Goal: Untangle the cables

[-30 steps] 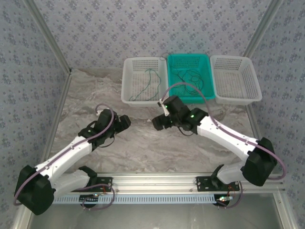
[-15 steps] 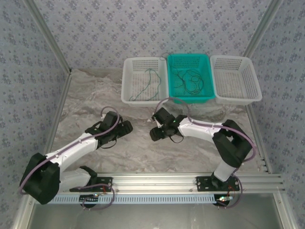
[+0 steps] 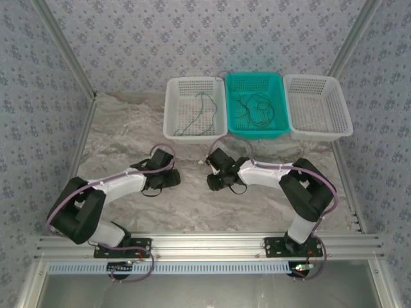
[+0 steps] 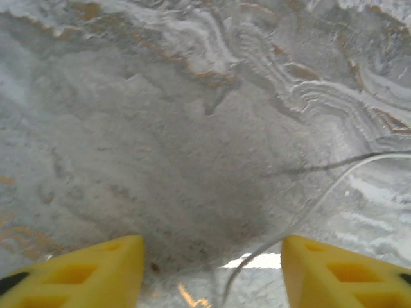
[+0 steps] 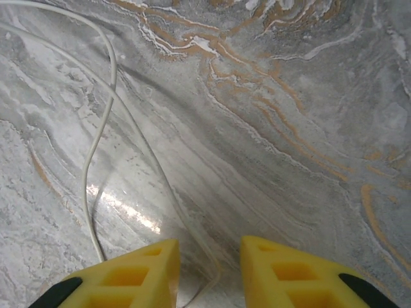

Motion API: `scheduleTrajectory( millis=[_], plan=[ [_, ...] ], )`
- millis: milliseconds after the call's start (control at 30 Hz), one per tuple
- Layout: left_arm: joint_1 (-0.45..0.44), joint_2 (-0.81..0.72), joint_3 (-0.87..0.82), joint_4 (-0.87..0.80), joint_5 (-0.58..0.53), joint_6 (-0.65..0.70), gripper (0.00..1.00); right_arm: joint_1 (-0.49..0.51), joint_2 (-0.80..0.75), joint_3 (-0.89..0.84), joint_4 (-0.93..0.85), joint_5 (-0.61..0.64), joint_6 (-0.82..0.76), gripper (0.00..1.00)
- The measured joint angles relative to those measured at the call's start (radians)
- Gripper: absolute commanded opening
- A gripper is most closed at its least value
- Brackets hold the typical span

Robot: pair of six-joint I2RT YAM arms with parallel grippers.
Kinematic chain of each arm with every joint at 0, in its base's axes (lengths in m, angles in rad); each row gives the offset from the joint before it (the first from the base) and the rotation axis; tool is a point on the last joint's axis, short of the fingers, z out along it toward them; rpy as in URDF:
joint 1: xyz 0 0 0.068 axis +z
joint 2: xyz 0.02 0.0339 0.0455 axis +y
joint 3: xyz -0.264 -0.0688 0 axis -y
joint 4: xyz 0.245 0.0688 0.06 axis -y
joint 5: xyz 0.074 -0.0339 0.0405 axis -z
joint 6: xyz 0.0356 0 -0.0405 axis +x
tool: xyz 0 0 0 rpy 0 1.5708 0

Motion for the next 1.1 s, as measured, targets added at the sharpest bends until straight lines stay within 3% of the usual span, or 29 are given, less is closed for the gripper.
scheduleTrajectory(
  millis=[133, 200, 233, 400, 567, 867, 967, 1100],
  plan=[
    [-0.019, 0.06, 0.042, -0.009, -0.034, 0.009, 0.15, 0.0, 0.0, -0.005, 0.006, 0.008, -0.007, 0.13],
    [-0.019, 0.068, 0.051, -0.025, -0.053, 0.013, 0.03, 0.0, 0.0, -0.014, 0.01, 0.023, 0.0, 0.01],
    [-0.019, 0.069, 0.053, -0.027, -0.059, 0.005, 0.0, -0.002, -0.002, -0.018, 0.013, 0.032, 0.007, 0.0],
    [-0.031, 0.052, 0.053, -0.024, -0.08, -0.008, 0.0, -0.031, -0.075, -0.092, 0.039, 0.108, 0.071, 0.0],
    [-0.004, -0.093, 0.049, -0.062, -0.124, -0.02, 0.0, -0.143, -0.264, -0.244, 0.082, 0.133, 0.161, 0.0],
    [0.168, -0.346, 0.051, -0.18, -0.186, -0.047, 0.0, -0.407, -0.716, -0.476, 0.067, 0.161, 0.357, 0.0],
    [0.229, -0.417, 0.051, -0.203, -0.174, -0.048, 0.0, -0.451, -0.882, -0.501, 0.015, 0.184, 0.392, 0.0],
    [0.237, -0.464, 0.051, -0.175, -0.063, -0.028, 0.0, -0.459, -1.025, -0.501, -0.019, 0.192, 0.39, 0.0]
  ],
)
